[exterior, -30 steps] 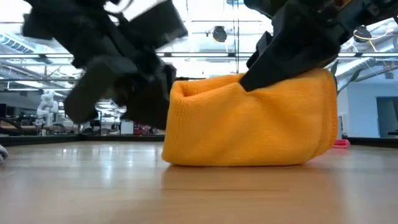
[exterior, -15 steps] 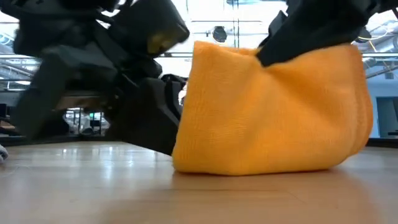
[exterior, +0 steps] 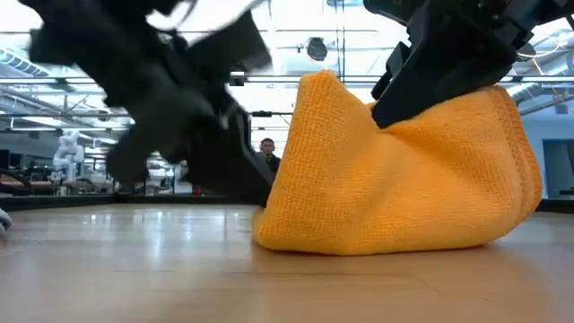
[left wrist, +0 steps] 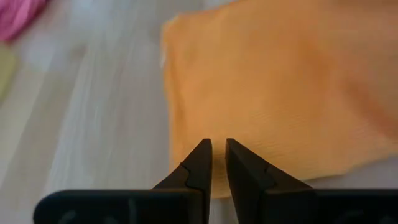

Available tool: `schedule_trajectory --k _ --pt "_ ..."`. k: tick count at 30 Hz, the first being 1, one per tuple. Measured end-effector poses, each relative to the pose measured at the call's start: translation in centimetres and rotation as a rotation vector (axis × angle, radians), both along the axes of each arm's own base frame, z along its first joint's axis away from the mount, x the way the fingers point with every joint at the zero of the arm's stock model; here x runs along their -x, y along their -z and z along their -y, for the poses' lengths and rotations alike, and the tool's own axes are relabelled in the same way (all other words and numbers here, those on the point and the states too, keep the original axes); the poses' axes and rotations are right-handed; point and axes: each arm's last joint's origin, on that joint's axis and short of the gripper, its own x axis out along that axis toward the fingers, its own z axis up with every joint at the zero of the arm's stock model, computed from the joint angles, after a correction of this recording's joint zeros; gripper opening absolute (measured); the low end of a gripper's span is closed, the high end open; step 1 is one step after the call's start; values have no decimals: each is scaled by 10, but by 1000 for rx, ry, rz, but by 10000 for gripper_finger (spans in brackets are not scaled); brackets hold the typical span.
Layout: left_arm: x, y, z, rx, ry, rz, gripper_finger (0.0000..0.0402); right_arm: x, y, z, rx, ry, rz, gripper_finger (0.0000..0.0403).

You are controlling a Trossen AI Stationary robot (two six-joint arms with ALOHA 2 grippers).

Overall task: Fold microfiber towels
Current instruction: Fold the orange microfiber towel

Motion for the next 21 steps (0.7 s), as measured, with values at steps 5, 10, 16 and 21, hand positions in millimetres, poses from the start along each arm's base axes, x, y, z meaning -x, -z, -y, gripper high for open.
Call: schedule_trajectory --k 5,10,16,21 --pt "-6 15 -5 21 -12 -15 51 -1 -2 3 38 37 28 4" --pt "-7 19 -2 29 -3 -1 51 -5 -2 13 70 113 37 4" --pt "-7 17 4 23 35 28 51 -11 11 28 76 199 -27 4" --pt "0 3 12 -2 16 65 51 -12 19 31 86 211 -64 4"
